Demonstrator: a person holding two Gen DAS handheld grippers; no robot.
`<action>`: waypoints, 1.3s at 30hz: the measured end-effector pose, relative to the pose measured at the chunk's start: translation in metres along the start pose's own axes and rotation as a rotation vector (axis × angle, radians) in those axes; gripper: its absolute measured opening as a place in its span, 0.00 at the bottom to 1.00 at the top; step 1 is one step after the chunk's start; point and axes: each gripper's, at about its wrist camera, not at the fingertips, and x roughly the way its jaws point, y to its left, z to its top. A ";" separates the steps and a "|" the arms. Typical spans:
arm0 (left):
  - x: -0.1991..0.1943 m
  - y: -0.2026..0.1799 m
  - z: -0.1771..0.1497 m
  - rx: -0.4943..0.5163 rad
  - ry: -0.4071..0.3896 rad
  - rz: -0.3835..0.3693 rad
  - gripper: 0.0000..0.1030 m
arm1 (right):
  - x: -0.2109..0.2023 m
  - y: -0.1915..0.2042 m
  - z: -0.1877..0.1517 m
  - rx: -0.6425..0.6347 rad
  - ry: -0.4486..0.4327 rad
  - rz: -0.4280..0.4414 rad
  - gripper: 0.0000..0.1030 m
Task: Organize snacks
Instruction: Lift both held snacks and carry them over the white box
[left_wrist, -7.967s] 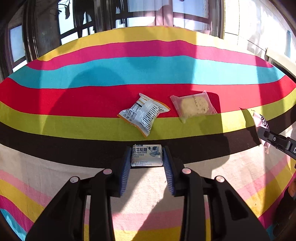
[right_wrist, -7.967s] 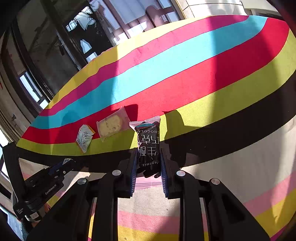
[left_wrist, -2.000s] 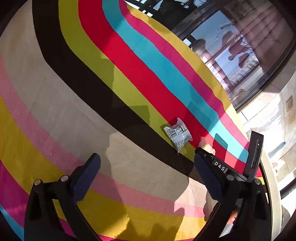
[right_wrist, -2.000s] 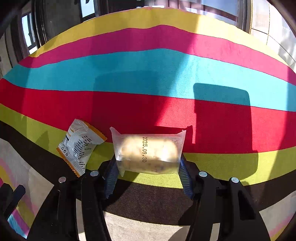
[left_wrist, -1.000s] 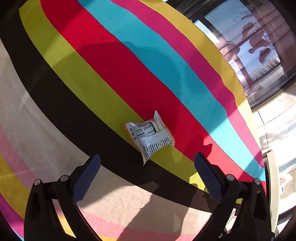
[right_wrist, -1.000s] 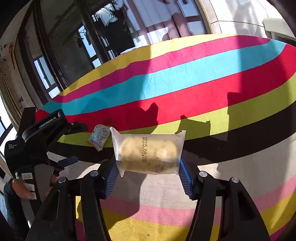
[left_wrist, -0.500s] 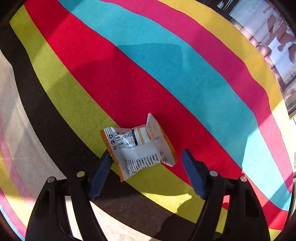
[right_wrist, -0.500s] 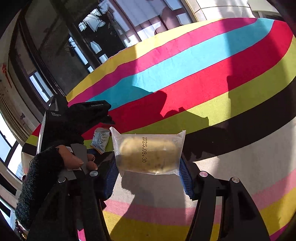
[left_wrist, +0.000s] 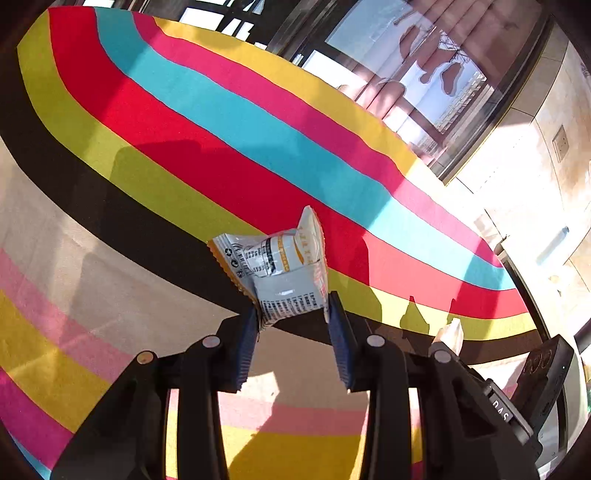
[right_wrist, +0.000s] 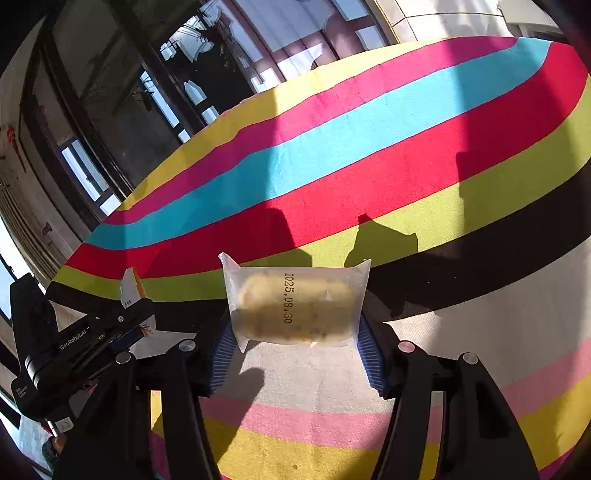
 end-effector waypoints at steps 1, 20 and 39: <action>-0.016 0.005 -0.007 0.008 -0.022 -0.013 0.36 | -0.001 0.001 0.000 -0.005 -0.007 0.004 0.57; -0.138 0.075 -0.070 0.244 -0.020 0.116 0.37 | 0.005 0.027 -0.005 -0.096 0.047 0.011 0.57; -0.250 0.136 -0.115 0.230 -0.122 0.462 0.39 | -0.038 0.256 -0.146 -0.429 0.338 0.441 0.57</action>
